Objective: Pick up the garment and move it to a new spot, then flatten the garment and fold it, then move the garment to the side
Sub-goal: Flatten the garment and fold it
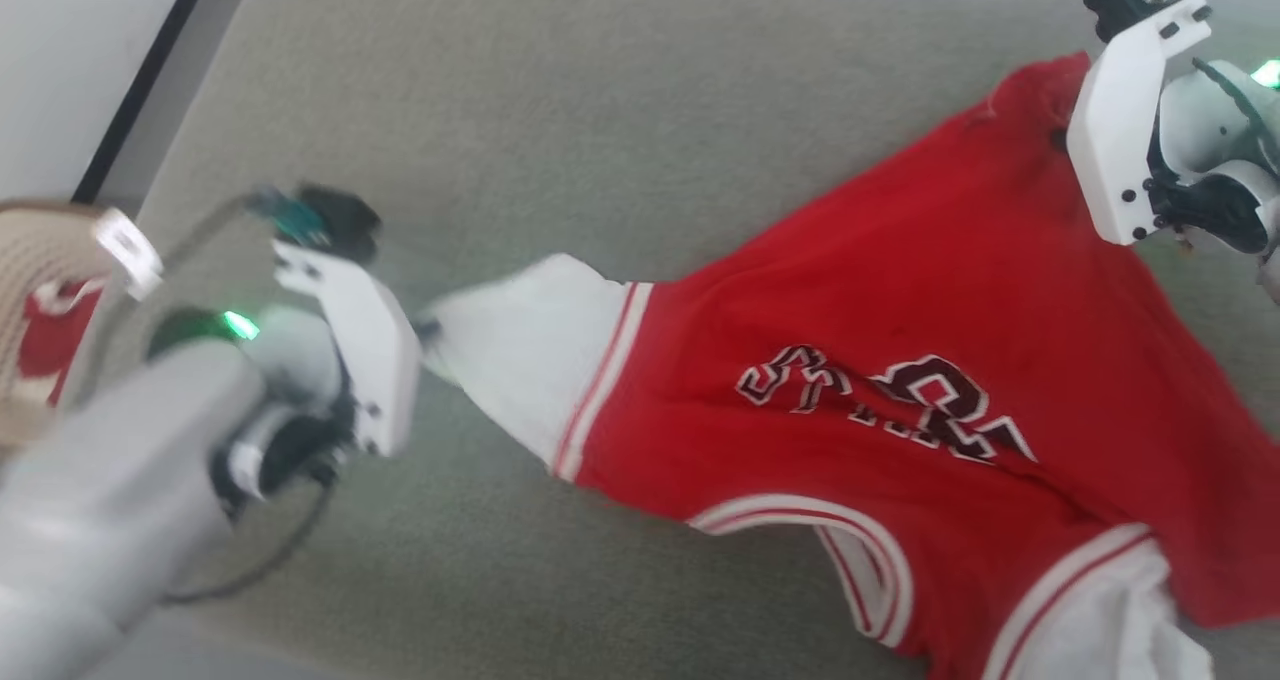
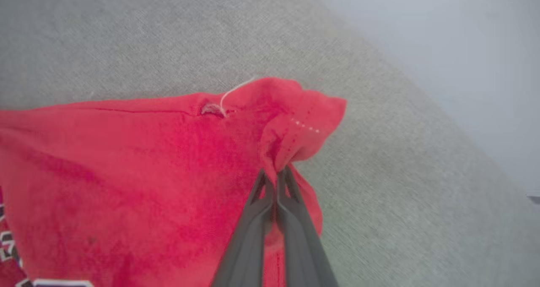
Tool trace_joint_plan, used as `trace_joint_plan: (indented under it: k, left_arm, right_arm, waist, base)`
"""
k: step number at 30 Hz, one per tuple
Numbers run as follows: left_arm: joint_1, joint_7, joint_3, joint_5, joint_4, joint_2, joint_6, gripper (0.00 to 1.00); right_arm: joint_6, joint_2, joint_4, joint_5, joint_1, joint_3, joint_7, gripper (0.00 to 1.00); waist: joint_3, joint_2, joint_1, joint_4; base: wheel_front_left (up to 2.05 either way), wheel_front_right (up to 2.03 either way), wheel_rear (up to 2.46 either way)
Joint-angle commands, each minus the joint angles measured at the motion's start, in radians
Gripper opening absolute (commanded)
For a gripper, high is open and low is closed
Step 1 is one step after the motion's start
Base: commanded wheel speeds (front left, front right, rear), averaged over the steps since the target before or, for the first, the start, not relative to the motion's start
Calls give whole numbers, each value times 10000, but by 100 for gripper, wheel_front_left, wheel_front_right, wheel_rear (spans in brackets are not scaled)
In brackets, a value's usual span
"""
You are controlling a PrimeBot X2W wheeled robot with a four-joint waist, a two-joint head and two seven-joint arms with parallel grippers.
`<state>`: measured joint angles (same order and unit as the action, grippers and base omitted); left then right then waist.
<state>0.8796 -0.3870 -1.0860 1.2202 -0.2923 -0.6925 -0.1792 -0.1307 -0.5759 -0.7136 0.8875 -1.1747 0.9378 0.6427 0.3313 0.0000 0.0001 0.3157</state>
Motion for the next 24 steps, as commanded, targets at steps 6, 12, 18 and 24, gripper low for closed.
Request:
trace_joint_plan:
  k: [6,12,18,24]
  left_arm:
    - [1369,-624,489,-337,330,-892,-329,0]
    - [2493,-1224,679,-666,247,-1375,-196,0]
    - [3304,-1810,696,-840,-175,-1490,-7,0]
    - [4031,-1672,729,-1121,-902,-1155,288,0]
  right_arm:
    - [-1,-391,832,498,-236,542,-765,0]
    - [-1,-696,1370,807,-464,721,-1142,0]
    - [-1,-913,1789,1001,-674,679,-1294,0]
    - [-1,-715,1449,790,-886,358,-1702,0]
  waist:
    - [-1287,0,-1,-1178]
    - [-2147,0,-1,-1785]
    - [-2815,0,-1,-2223]
    - [-2852,0,-1,-2494]
  base:
    - [0,0,0]
    - [0,0,0]
    - [0,0,0]
    - [0,0,0]
